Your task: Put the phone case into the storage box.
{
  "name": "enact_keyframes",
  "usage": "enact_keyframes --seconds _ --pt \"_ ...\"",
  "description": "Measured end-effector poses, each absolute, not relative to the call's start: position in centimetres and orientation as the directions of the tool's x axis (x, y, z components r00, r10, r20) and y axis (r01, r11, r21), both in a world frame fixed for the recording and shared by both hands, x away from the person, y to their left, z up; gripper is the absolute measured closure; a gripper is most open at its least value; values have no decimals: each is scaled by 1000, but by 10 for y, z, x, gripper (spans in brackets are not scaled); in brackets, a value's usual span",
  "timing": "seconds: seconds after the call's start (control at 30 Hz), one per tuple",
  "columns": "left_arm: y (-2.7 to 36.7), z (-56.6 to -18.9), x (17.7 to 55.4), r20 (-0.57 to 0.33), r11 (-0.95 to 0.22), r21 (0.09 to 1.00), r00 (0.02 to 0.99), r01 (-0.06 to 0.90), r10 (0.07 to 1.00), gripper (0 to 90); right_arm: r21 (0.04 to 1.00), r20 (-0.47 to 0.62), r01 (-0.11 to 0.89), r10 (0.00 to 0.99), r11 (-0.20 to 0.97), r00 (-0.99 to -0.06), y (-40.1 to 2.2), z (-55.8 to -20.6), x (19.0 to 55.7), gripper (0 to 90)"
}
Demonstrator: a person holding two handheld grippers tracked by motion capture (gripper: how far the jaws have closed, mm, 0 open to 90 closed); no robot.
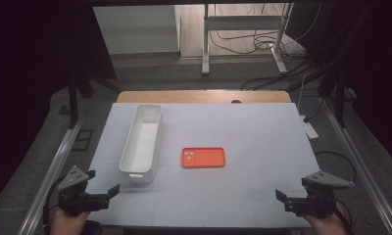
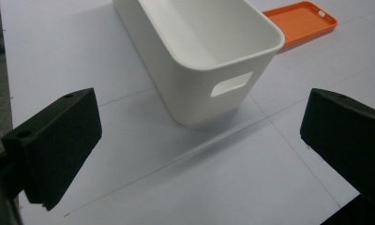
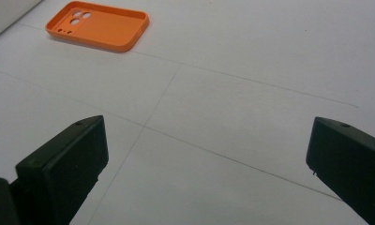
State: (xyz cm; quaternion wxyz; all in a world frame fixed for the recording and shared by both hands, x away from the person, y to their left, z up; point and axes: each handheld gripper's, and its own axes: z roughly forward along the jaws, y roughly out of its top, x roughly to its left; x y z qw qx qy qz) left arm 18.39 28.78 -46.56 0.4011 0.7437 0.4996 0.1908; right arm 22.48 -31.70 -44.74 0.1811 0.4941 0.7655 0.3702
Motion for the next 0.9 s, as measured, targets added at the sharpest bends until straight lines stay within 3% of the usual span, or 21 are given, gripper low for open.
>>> enact_keyframes --seconds 0.9 --pt "286 -466 185 -106 -213 779 459 589 882 7 725 94 635 876 265 -473 -314 -448 227 0"
